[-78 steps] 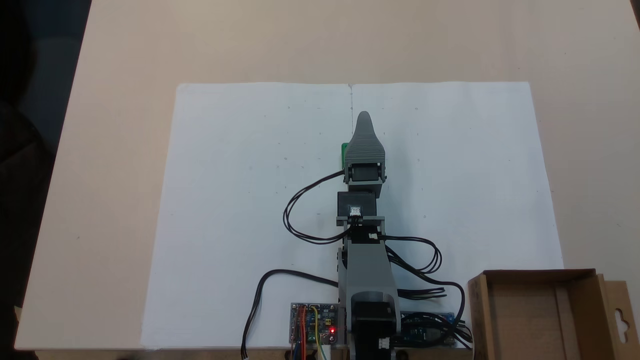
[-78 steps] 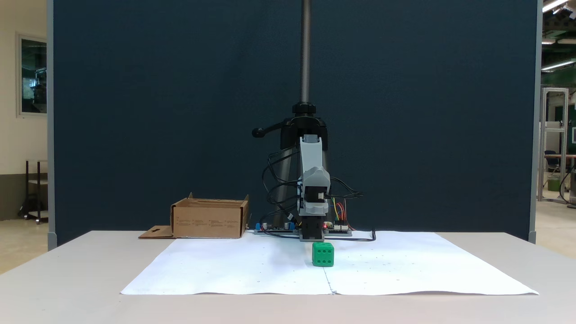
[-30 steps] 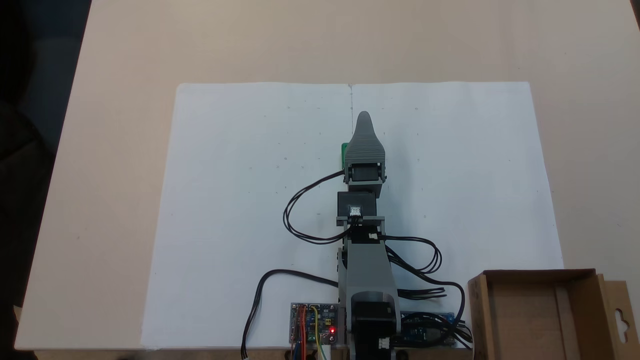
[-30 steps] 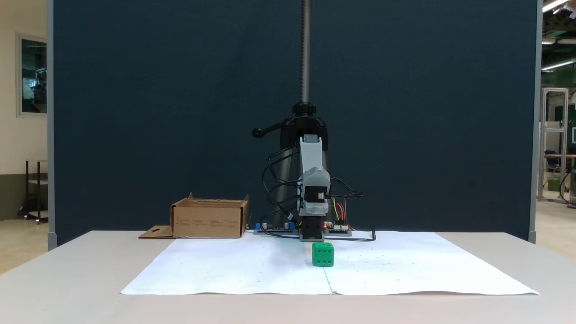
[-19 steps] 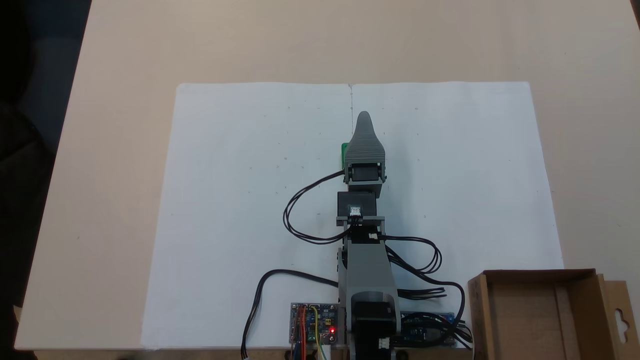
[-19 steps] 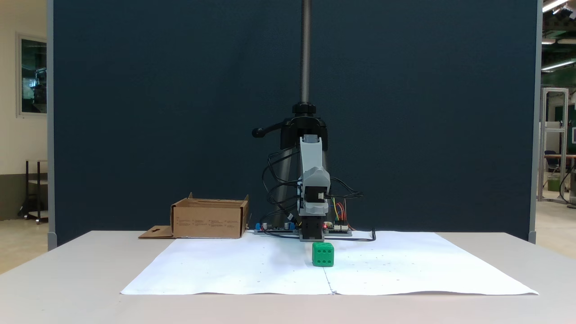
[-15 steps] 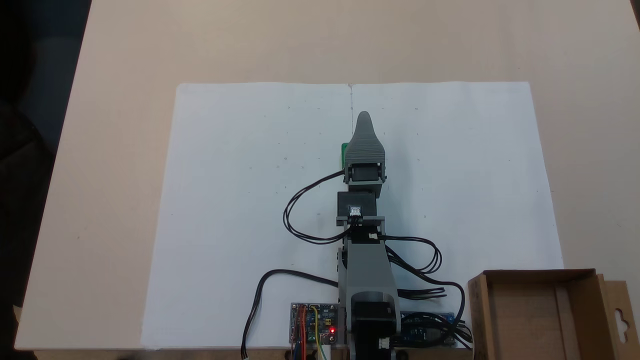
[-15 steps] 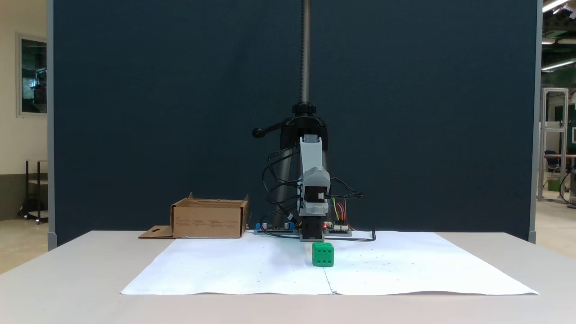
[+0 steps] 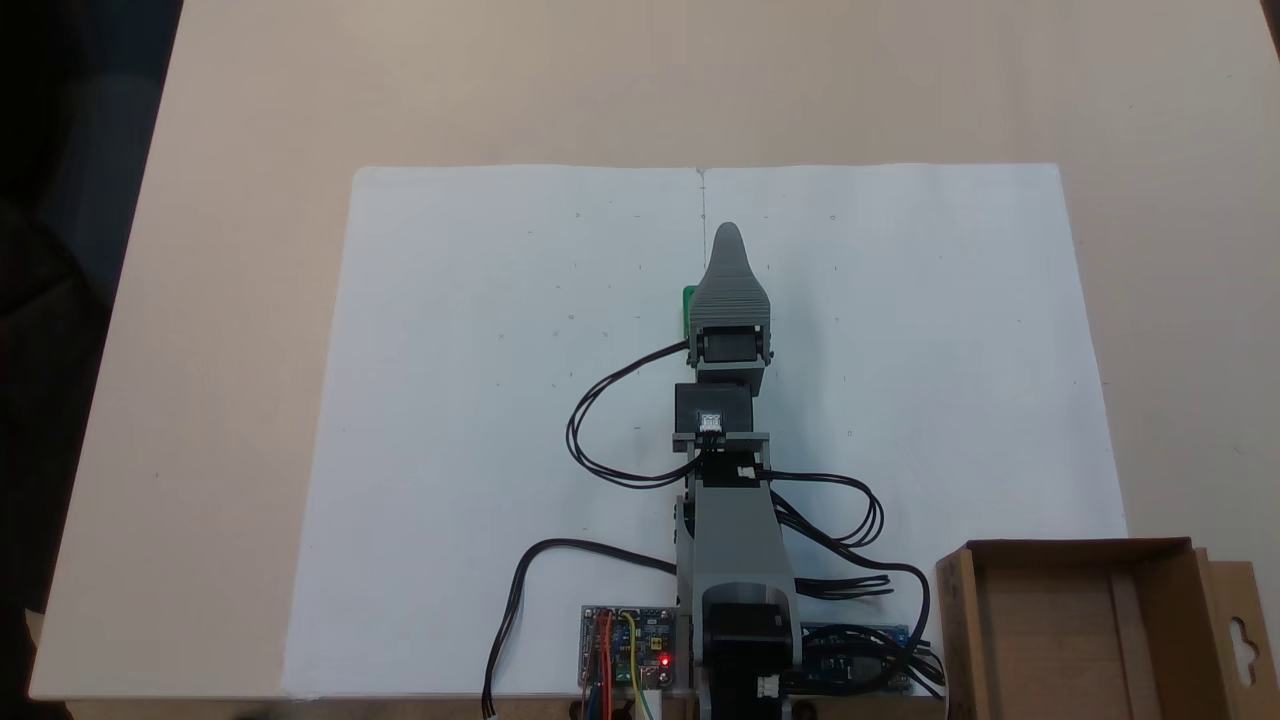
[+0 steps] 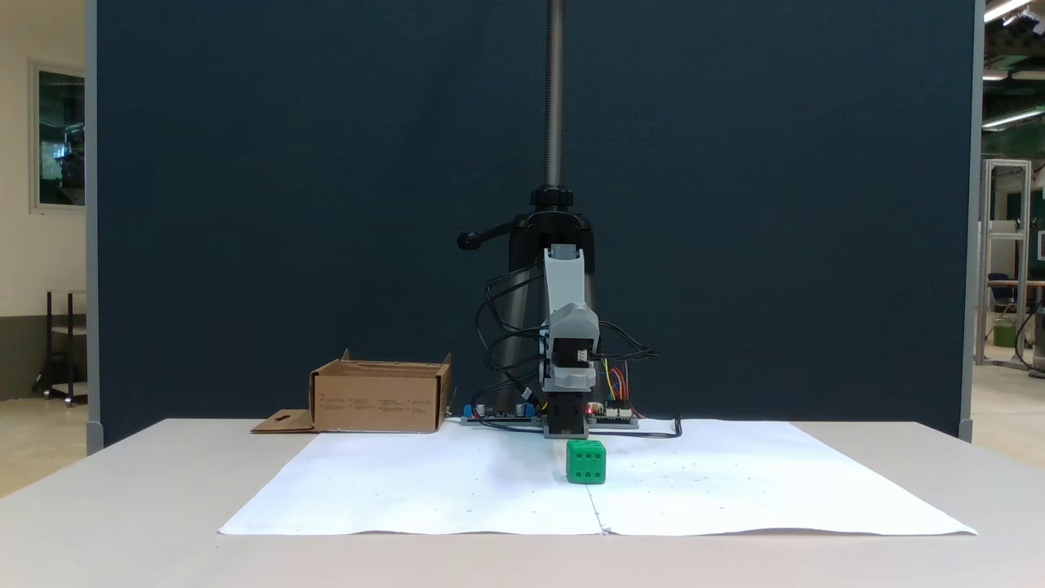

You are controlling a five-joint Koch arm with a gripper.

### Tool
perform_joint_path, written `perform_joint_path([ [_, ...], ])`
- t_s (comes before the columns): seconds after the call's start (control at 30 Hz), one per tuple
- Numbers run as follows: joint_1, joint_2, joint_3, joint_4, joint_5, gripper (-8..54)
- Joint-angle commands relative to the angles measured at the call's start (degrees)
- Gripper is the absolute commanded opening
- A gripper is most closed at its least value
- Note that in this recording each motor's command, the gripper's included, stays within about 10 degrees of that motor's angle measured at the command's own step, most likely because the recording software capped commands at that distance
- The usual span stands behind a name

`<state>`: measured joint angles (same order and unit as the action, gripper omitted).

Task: Grasp a green dice and put it in the bin.

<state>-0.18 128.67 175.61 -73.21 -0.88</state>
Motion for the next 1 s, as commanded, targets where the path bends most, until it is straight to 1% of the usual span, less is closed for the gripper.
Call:
perform_joint_path([
  [0.0,-0.26,6.33,2.11,-6.50,-4.22,39.2],
  [0.1,-0.18,6.33,-0.97,-4.75,-4.22,38.9],
  [0.2,0.35,6.33,-5.80,3.34,-4.22,38.9],
  [0.47,0.53,6.42,-19.69,34.35,-4.13,39.2],
  [0.67,0.53,6.59,-33.57,58.34,-3.96,40.3],
  [0.83,-0.26,6.50,-44.12,76.71,-1.32,40.3],
  [0.97,-2.46,5.63,-48.78,89.80,0.35,40.3],
])
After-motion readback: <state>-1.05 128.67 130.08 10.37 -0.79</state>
